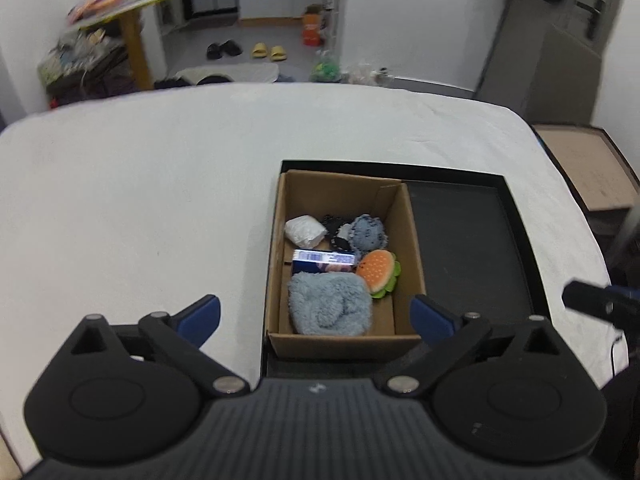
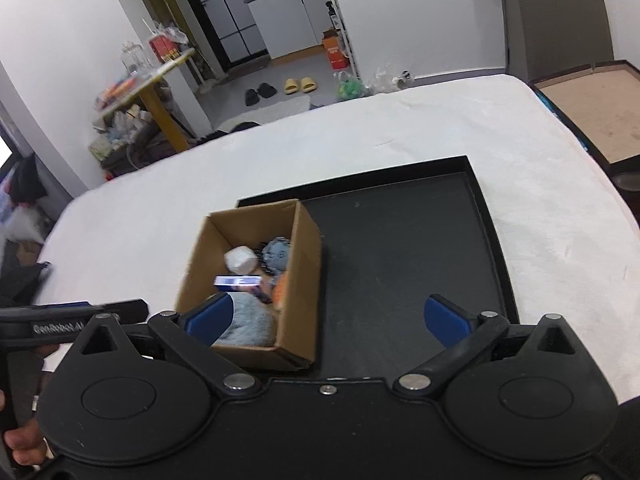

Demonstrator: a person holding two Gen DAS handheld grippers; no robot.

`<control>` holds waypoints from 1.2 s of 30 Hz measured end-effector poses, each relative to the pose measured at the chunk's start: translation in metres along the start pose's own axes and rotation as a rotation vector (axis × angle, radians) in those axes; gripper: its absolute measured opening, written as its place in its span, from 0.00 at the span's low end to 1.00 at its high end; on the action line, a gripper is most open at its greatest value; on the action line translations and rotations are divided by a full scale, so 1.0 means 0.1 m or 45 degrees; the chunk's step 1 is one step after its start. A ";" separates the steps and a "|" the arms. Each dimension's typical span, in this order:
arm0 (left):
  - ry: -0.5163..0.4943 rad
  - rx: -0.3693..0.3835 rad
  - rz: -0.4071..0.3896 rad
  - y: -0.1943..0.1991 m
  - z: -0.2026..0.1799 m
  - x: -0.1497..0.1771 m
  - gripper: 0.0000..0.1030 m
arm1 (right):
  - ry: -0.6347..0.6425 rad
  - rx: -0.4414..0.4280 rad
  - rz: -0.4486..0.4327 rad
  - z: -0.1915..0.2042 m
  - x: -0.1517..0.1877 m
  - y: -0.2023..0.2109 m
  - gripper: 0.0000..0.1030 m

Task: Organize soft objects

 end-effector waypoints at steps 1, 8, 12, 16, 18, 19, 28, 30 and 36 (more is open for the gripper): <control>-0.025 0.005 -0.008 0.05 -0.03 0.00 0.98 | -0.006 -0.013 -0.005 0.01 0.00 0.04 1.00; -0.057 0.013 -0.040 0.39 -0.09 -0.01 0.98 | 0.021 0.012 -0.073 0.07 -0.08 0.36 1.00; -0.048 0.018 -0.056 0.55 -0.07 -0.01 0.98 | 0.037 0.032 -0.094 0.09 -0.12 0.51 1.00; -0.047 0.016 -0.077 0.69 -0.05 -0.02 0.98 | 0.055 0.048 -0.106 0.12 -0.13 0.62 1.00; -0.052 0.018 -0.091 0.78 -0.06 0.00 0.98 | 0.069 0.061 -0.103 0.15 -0.12 0.68 1.00; -0.056 0.021 -0.097 0.82 -0.06 0.00 0.98 | 0.073 0.064 -0.104 0.15 -0.11 0.71 1.00; -0.053 0.030 -0.128 1.08 -0.06 0.17 0.98 | 0.106 0.072 -0.140 0.21 -0.04 0.98 1.00; -0.041 0.047 -0.122 1.12 -0.04 0.22 0.98 | 0.112 0.074 -0.149 0.23 0.00 1.04 1.00; -0.028 0.053 -0.130 1.25 -0.03 0.38 0.98 | 0.146 0.076 -0.160 0.30 0.09 1.19 1.00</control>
Point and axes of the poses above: each gripper's, at about its wrist camera, not at the fingertips, and y roughly against the way its jaws point, z to its left, x to its underside, the point moved 4 cm from there along -y, roughly the way its jaws point, and after that the axes turned 6 degrees about -x, right-handed, at the moved point
